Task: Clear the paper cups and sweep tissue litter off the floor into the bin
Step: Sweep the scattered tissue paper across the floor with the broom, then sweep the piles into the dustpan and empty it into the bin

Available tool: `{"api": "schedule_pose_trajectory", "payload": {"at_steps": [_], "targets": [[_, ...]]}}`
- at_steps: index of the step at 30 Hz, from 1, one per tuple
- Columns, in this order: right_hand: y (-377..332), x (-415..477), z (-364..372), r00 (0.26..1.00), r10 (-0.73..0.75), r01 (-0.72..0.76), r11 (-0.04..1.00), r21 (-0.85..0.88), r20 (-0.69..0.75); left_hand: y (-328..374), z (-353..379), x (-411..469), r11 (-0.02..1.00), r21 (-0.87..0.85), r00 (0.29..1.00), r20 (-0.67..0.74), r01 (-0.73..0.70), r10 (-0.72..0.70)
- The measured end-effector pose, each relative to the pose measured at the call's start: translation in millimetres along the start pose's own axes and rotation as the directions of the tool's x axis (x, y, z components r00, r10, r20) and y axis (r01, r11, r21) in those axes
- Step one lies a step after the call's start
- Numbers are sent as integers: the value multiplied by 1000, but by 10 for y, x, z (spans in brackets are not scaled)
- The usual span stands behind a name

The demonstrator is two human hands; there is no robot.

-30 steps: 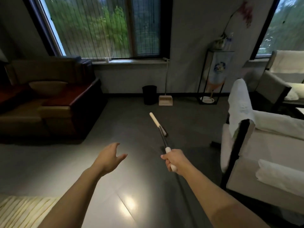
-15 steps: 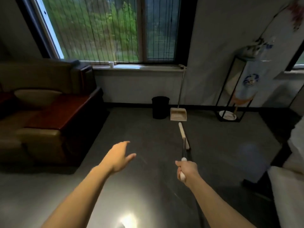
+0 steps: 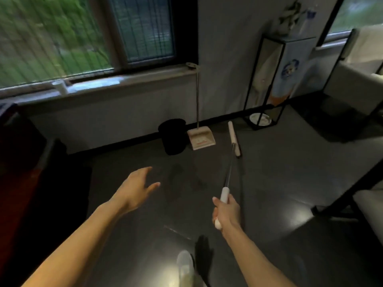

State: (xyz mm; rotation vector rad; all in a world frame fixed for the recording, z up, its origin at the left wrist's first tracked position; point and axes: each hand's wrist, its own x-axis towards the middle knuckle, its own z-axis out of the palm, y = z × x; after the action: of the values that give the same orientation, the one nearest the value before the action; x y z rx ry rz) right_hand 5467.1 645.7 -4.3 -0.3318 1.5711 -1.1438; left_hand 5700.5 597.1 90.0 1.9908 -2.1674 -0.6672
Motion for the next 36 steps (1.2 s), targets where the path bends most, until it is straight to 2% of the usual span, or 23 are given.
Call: {"api": "schedule_pose_trajectory", "payload": {"at_steps": [7, 12, 15, 17, 20, 22, 25, 29, 33, 36], "targets": [[-512, 1169, 1393, 981, -4, 32, 989, 144, -195, -436, -454, 1860, 997, 25, 989, 133, -71, 67], [-1080, 1819, 2063, 950, -41, 95, 982, 163, -309, -611, -870, 3068, 987, 59, 974, 181, -147, 134], [-1300, 2249, 2477, 911, -10, 117, 965, 233, -413, -620, -1075, 3808, 970, 79, 956, 210, -228, 207], [-1385, 2558, 2767, 880, -24, 145, 964, 221, -474, -651, -1212, 4317, 955, 72, 936, 230, -289, 266], [-1524, 3014, 3287, 848, -89, 194, 970, 148, -523, -769, -1408, 5164, 914, 53, 893, 245, -402, 378], [-1702, 3250, 3655, 824, -79, 182, 975, 130, -562, -849, -1587, 5631, 891, 51, 865, 268, -452, 424], [-2104, 3536, 4176, 795, 4, 201, 942, 269, -607, -941, -1844, 6257, 853, 41, 814, 325, -520, 481], [-2593, 3879, 4671, 750, 120, 266, 846, 462, -650, -884, -2044, 7173, 787, 17, 731, 384, -617, 564], [-2843, 4311, 4995, 688, 134, 272, 863, 425, -713, -578, -2095, 7906, 693, 0, 636, 395, -721, 662], [-2959, 4734, 5123, 657, 158, 316, 831, 459, -738, -356, -2087, 8413, 646, -40, 580, 400, -763, 710]]}}
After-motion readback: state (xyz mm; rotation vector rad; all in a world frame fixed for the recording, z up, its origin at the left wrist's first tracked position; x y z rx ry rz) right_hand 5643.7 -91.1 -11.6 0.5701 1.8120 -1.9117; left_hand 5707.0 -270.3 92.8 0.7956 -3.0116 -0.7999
